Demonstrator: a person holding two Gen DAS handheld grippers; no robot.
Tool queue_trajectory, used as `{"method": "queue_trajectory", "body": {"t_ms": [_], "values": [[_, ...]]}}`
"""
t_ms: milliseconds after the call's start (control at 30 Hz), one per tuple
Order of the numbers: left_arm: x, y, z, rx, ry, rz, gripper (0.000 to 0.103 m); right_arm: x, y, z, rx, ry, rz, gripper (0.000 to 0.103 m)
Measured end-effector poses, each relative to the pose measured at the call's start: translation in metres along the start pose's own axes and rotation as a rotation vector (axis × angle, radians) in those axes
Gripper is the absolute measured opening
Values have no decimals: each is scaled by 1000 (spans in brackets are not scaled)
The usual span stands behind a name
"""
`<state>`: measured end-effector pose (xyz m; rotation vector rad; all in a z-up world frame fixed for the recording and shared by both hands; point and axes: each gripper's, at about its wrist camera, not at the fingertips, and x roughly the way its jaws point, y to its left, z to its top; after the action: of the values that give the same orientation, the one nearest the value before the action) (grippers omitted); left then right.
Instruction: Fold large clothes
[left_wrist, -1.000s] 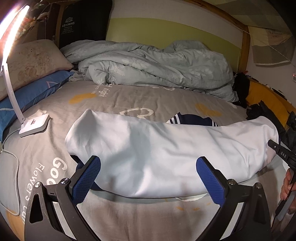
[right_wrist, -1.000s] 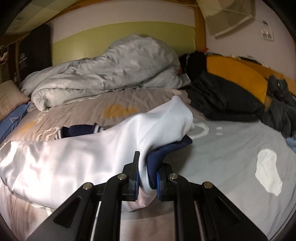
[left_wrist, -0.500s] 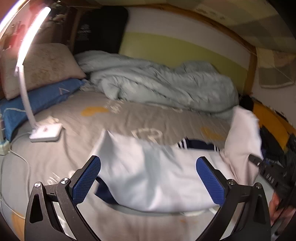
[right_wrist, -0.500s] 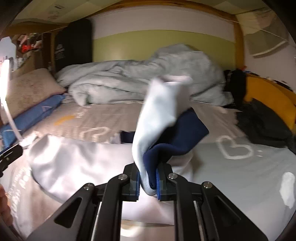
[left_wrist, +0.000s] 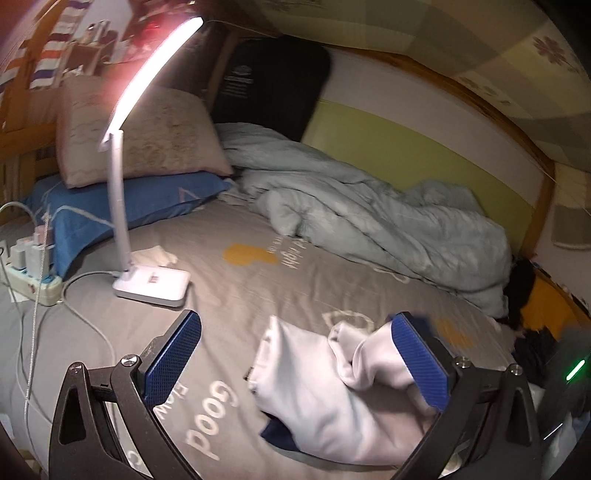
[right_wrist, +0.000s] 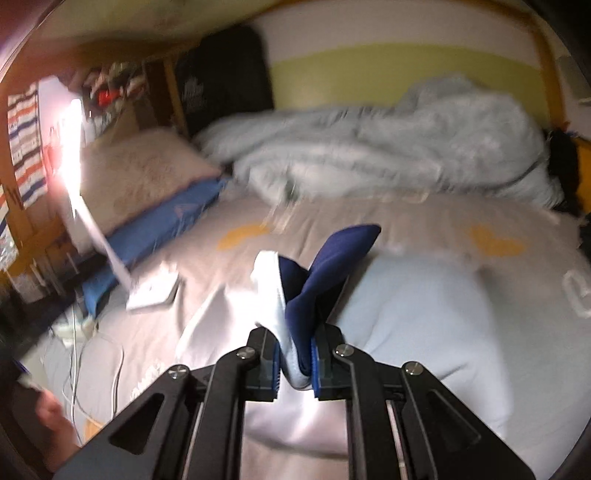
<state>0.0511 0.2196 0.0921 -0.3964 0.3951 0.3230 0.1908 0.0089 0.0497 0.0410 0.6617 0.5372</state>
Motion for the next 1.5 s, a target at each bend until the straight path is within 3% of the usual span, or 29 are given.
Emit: {"method": "queue_trajectory", "body": {"t_ms": [133,233,400,500,533,567,667,767,867,900,933,967,1000,1100,1200,1300,1433,1467,1500], "values": [[10,13,2,-39,46,5,102,46,11,-44,-46,164,9,13],[27,11,-6,-28,136,-39,102,36,-13,-61,-24,150,47,16],[64,-12,-35,-37,334,-208,102,3,-43,-72,-61,179,94,25],[88,-24,-58,-109,463,-316,102,-19,-62,-76,-62,201,134,46],[95,-30,-66,-117,505,-345,102,-29,-70,-77,-48,203,159,68],[101,-38,-74,-111,539,-361,102,-39,-77,-78,-46,194,155,76],[114,-61,-96,-47,603,-343,102,-68,-91,-76,-115,120,71,76],[119,-82,-108,49,591,-279,103,-77,-121,-69,-103,78,-60,80],[124,-94,-115,83,575,-270,102,-66,-168,-61,32,110,-144,80],[124,-96,-115,101,562,-280,91,-60,-184,-59,89,121,-146,80],[124,-101,-115,143,532,-273,69,-55,-198,-58,136,132,-156,80],[122,-110,-114,208,504,-291,18,-51,-207,-58,166,137,-166,80],[119,-118,-110,266,466,-282,14,-48,-217,-58,197,142,-175,81],[95,-131,-86,340,292,-240,12,-45,-228,-57,229,152,-170,81],[75,-133,-47,353,206,-248,11,-47,-223,-55,193,146,-176,81],[81,-130,-36,434,233,-138,12,-46,-215,-48,175,134,-160,81],[124,-91,-49,335,373,9,12,-35,-200,-36,169,130,-135,85],[136,-84,-54,327,406,34,15,-31,-196,-32,171,130,-121,86],[144,-77,-58,315,421,61,26,-27,-193,-30,177,132,-102,86]]}}
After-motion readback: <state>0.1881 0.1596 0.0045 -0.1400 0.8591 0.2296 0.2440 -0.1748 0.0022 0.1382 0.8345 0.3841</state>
